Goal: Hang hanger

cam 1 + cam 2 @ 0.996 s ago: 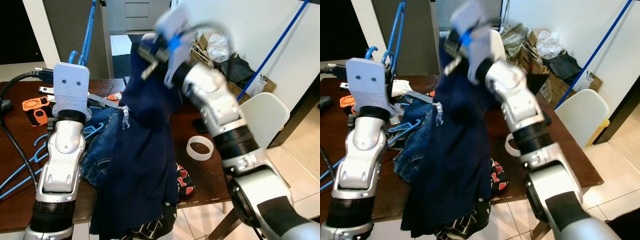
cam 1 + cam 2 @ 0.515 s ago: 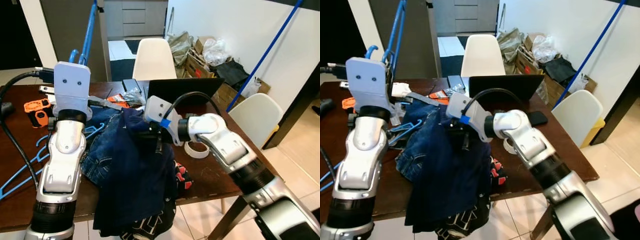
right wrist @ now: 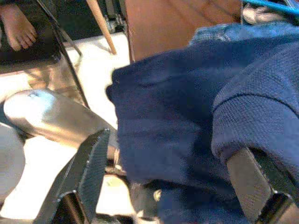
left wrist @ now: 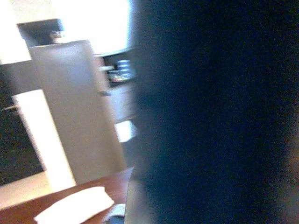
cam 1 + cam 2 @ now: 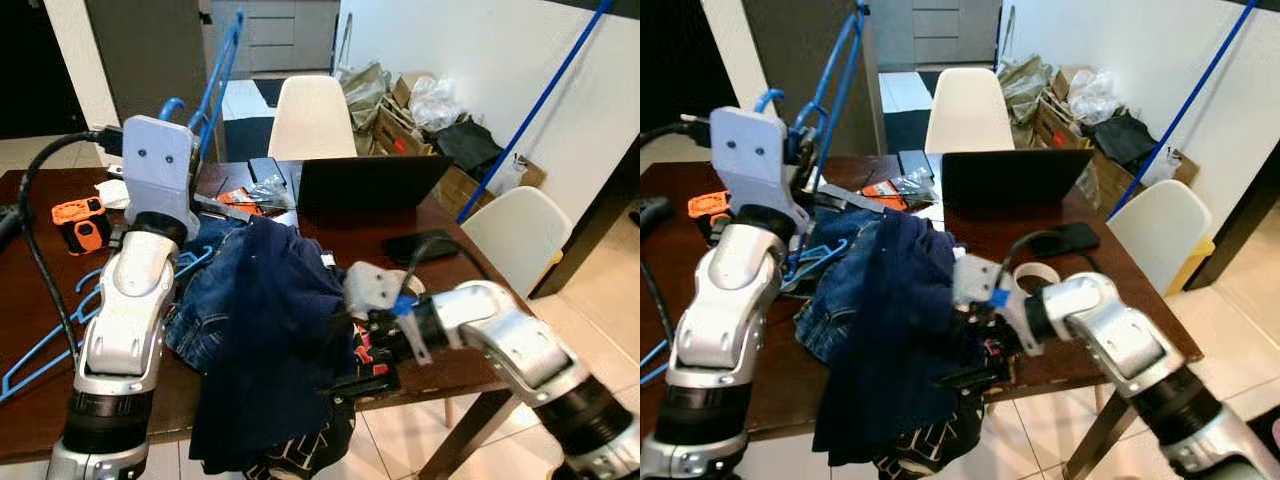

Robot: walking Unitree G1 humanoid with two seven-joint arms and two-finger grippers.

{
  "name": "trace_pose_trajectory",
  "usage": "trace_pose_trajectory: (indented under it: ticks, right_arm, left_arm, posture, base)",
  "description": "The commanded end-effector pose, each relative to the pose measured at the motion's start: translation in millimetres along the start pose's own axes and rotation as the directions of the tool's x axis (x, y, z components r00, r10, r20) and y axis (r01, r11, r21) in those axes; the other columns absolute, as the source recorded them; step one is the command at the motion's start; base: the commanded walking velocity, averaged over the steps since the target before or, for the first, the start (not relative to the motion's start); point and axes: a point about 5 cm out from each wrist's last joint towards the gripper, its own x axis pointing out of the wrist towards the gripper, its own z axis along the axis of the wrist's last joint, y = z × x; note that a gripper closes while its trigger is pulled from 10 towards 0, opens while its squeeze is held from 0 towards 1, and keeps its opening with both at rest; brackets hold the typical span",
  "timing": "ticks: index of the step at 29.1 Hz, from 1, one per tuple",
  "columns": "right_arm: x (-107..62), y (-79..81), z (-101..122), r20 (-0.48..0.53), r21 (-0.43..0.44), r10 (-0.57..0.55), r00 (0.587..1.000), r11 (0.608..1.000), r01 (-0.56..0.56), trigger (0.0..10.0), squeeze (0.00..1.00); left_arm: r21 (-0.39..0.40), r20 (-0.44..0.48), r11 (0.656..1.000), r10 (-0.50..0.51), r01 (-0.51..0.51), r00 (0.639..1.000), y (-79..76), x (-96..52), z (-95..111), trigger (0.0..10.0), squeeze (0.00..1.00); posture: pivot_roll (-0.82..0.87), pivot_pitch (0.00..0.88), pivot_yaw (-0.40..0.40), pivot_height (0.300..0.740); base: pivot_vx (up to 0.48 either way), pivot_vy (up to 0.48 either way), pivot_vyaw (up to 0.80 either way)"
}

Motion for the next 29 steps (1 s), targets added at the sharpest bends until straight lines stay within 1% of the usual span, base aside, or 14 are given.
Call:
trace_pose_trajectory:
  ticks: [1,3,6,7,10,19,20,21,22,24,25,26,28,29]
  right_arm:
    - [-10.8,1.4,4,0.037,0.005,-0.005,0.999,1.000,0.005,10.0,1.00]
    - [-21.0,1.6,4,0.052,0.017,-0.024,0.998,1.000,0.023,10.0,1.00]
    - [-29.8,3.5,8,0.100,0.019,-0.033,0.994,0.999,0.031,10.0,1.00]
    - [-35.3,2.6,14,0.161,0.022,-0.049,0.986,0.999,0.046,10.0,0.00]
    - [-45.7,4.9,30,0.328,0.034,-0.055,0.943,0.998,0.046,10.0,0.00]
    - [-44.6,4.6,31,0.380,0.044,-0.063,0.923,0.998,0.051,10.0,0.00]
    - [-45.1,1.2,34,0.397,0.041,-0.085,0.914,0.996,0.074,10.0,0.00]
    - [-45.1,1.2,34,0.397,0.041,-0.085,0.914,0.996,0.074,10.0,0.00]
    - [-45.5,-1.2,36,0.412,0.041,-0.097,0.906,0.995,0.088,10.0,0.00]
    - [-45.5,-1.2,36,0.412,0.041,-0.097,0.906,0.995,0.088,10.0,0.00]
    - [-49.5,-2.2,50,0.476,0.012,-0.081,0.876,0.996,0.086,10.0,0.00]
    - [-49.5,-2.2,50,0.476,0.012,-0.081,0.876,0.996,0.086,10.0,0.00]
    - [-57.2,-0.1,68,0.558,-0.029,-0.042,0.829,0.997,0.070,10.0,0.00]
    - [-57.2,-0.1,68,0.558,-0.029,-0.042,0.829,0.997,0.070,10.0,0.00]
  left_arm:
    - [0.016,-0.018,0.996,-0.083,0.084,0.996,-3.7,0.4,-2,10.0,0.00]
    - [0.054,-0.026,0.991,-0.123,0.124,0.992,-3.7,-0.7,-3,10.0,0.00]
    - [0.015,-0.037,0.991,-0.132,0.133,0.991,-1.6,-0.3,-4,10.0,0.00]
    - [0.001,-0.046,0.988,-0.155,0.155,0.987,-0.6,-0.2,-5,10.0,0.00]
    - [-0.008,-0.060,0.968,-0.252,0.252,0.966,0.4,0.3,-3,10.0,0.00]
    - [-0.026,-0.071,0.943,-0.333,0.332,0.940,3.4,-0.5,4,10.0,0.00]
    - [-0.061,-0.071,0.919,-0.394,0.390,0.916,2.0,-4.1,6,10.0,0.00]
    - [-0.061,-0.071,0.919,-0.394,0.390,0.916,2.0,-4.1,6,10.0,0.00]
    - [-0.095,-0.073,0.887,-0.460,0.453,0.885,1.0,-8.7,8,10.0,0.00]
    - [-0.095,-0.073,0.887,-0.460,0.453,0.885,1.0,-8.7,8,10.0,0.00]
    - [-0.148,-0.051,0.750,-0.657,0.645,0.752,-6.1,-27.7,16,10.0,0.00]
    - [-0.148,-0.051,0.750,-0.657,0.645,0.752,-6.1,-27.7,16,10.0,0.00]
    - [-0.164,-0.042,0.613,-0.787,0.773,0.615,-11.9,-45.9,22,10.0,0.00]
    - [-0.164,-0.042,0.613,-0.787,0.773,0.615,-11.9,-45.9,22,10.0,0.00]
  posture:
    - [0.05,0.000,-0.021,0.740]
    - [0.05,0.000,-0.021,0.740]
    - [0.05,0.000,-0.021,0.740]
    - [0.05,0.000,-0.015,0.740]
    - [0.05,0.000,-0.010,0.740]
    - [0.06,0.000,-0.010,0.740]
    - [0.06,0.000,-0.011,0.740]
    - [0.06,0.000,-0.011,0.740]
    - [0.07,0.000,-0.013,0.740]
    - [0.07,0.000,-0.013,0.740]
    - [0.07,0.000,-0.015,0.740]
    - [0.07,0.000,-0.015,0.740]
    - [0.07,0.000,-0.010,0.740]
    - [0.07,0.000,-0.010,0.740]
  base:
    - [0.000,0.000,0.00]
    - [0.000,0.000,0.00]
    - [0.000,0.000,0.00]
    - [0.000,0.000,0.00]
    - [0.000,0.000,0.00]
    - [0.000,0.000,0.00]
    - [0.000,0.000,0.00]
    - [0.000,0.000,0.00]
    - [0.000,0.000,0.00]
    - [0.000,0.000,0.00]
    - [0.000,0.000,0.00]
    - [0.000,0.000,0.00]
    - [0.000,0.000,0.00]
    - [0.000,0.000,0.00]
